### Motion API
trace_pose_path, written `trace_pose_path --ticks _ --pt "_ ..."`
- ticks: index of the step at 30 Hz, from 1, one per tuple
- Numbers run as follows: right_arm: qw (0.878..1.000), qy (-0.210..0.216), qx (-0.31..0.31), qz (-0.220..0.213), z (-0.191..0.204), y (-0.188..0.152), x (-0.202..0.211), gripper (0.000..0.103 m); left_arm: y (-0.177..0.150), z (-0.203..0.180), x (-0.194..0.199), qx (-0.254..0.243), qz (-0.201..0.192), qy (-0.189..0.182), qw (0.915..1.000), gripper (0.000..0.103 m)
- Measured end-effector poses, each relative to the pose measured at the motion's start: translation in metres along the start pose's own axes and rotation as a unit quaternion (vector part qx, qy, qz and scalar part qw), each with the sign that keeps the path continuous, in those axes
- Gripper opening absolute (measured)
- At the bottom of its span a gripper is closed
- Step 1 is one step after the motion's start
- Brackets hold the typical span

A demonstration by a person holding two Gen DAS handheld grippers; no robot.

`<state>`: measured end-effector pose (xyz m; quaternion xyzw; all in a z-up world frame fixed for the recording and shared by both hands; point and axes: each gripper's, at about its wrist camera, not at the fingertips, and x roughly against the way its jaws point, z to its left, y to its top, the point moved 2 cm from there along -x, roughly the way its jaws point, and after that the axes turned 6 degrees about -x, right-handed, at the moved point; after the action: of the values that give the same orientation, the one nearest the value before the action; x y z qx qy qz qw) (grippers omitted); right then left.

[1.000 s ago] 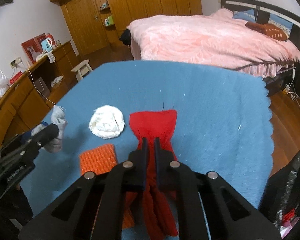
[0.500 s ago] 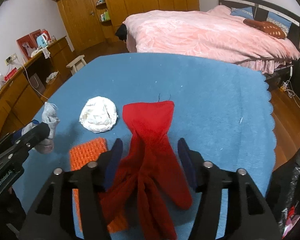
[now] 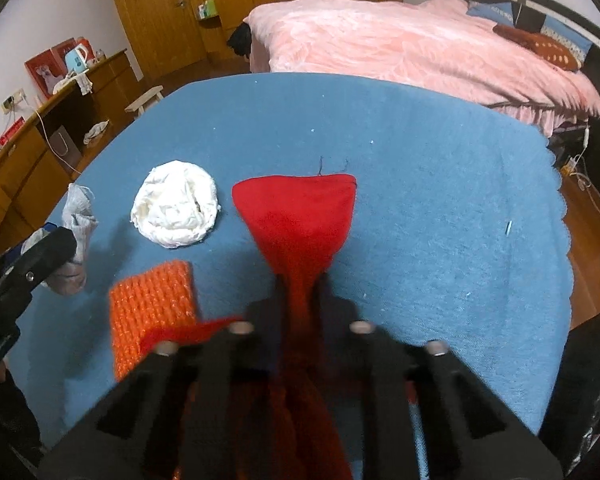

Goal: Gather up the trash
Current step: 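Grasp the red glove with the right tool while the left tool holds the grey sock, then carry the sock and glove over the trash bin and open both tools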

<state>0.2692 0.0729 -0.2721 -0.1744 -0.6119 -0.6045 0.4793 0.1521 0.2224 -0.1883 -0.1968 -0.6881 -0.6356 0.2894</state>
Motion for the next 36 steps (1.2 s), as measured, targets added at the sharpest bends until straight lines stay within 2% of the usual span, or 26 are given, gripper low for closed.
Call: trace_pose_path --ticks 5,14,36 --pt "1.0 0.012 -0.02 -0.01 -0.007 0.002 0.015 0.008 0.004 -0.005 0.008 -0.005 -0.007 -0.003 1.0 0.043" --pt "0.998 0.026 -0.024 -0.058 -0.014 0.014 0.068 0.008 0.02 -0.022 0.027 -0.014 -0.029 -0.01 0.9994 0.043" --pt "0.989 0.027 -0.039 -0.143 -0.047 0.009 0.187 0.008 0.047 -0.097 0.081 -0.053 -0.073 -0.052 0.9945 0.043"
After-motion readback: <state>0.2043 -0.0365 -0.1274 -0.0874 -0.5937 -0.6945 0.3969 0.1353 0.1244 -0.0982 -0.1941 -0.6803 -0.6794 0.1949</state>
